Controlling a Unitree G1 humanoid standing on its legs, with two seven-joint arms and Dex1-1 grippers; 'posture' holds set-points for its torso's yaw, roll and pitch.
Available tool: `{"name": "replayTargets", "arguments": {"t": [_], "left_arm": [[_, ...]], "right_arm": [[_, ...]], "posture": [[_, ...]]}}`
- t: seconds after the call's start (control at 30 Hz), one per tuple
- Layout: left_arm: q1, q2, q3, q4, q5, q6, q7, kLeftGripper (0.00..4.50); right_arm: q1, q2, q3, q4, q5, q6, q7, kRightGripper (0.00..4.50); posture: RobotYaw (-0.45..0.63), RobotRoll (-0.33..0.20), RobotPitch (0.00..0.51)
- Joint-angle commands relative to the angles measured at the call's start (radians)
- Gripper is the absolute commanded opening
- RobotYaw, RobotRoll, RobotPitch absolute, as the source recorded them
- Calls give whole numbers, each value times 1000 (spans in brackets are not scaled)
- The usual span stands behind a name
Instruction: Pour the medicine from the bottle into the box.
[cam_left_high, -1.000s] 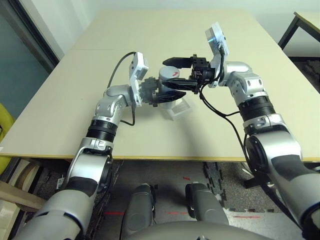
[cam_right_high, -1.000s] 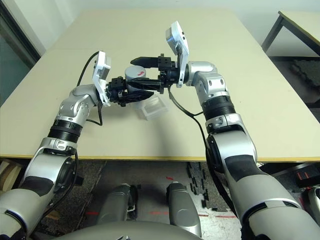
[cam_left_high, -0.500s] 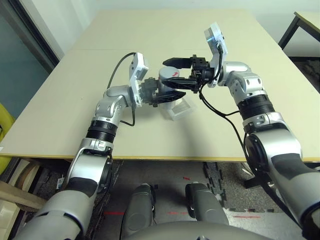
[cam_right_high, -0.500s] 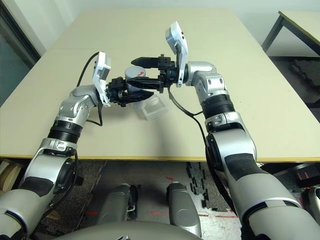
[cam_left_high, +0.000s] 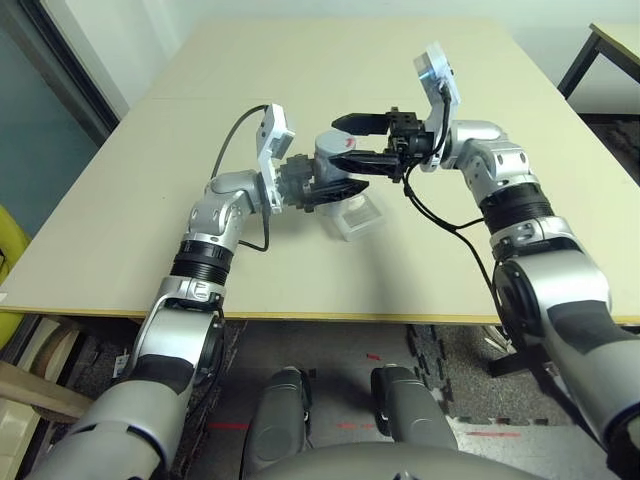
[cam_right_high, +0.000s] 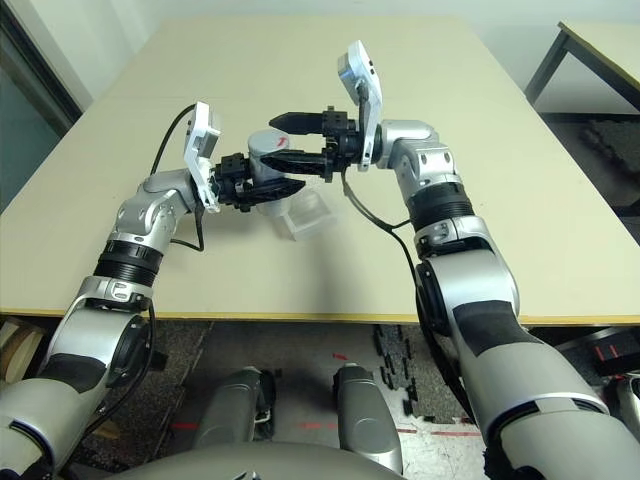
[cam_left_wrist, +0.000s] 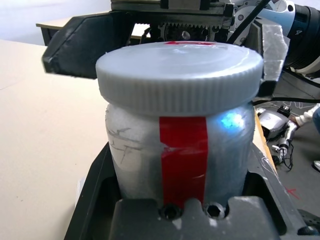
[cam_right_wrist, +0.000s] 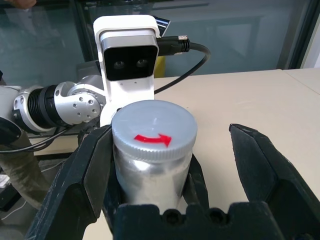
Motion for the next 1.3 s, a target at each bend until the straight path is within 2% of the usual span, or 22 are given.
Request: {"name": "replayTargets", "arguments": {"t": [0.03, 0.27, 0.47, 0.8, 1.03, 1.3], "left_arm": [[23, 6, -13, -60, -14, -8, -52, 2642], [32, 3, -8, -68, -9, -2, -57, 2642], [25, 5, -4, -51, -3, -9, -54, 2642], [-12, 7, 3, 10, 12, -45, -46, 2642], [-30, -9, -10, 44, 28, -72, -41, 2642], [-38, -26, -18, 58, 33, -83, -46, 2642]], "right_arm": [[-11, -71, -52, 77, -26, -15, -62, 4500], [-30, -112, -101, 163, -35, -38, -95, 4500], [-25, -126, -98, 157, -49, -56, -54, 4500], [32, -96, -79, -45, -6, 48, 87, 4500], [71, -52, -54, -205, 16, 123, 72, 4500], [60, 1, -38, -212, 11, 113, 21, 4500]], "posture": [[-156, 0, 76], [-159, 0, 80], [-161, 0, 82], [-168, 0, 83], [-177, 0, 84], [-177, 0, 84]]}}
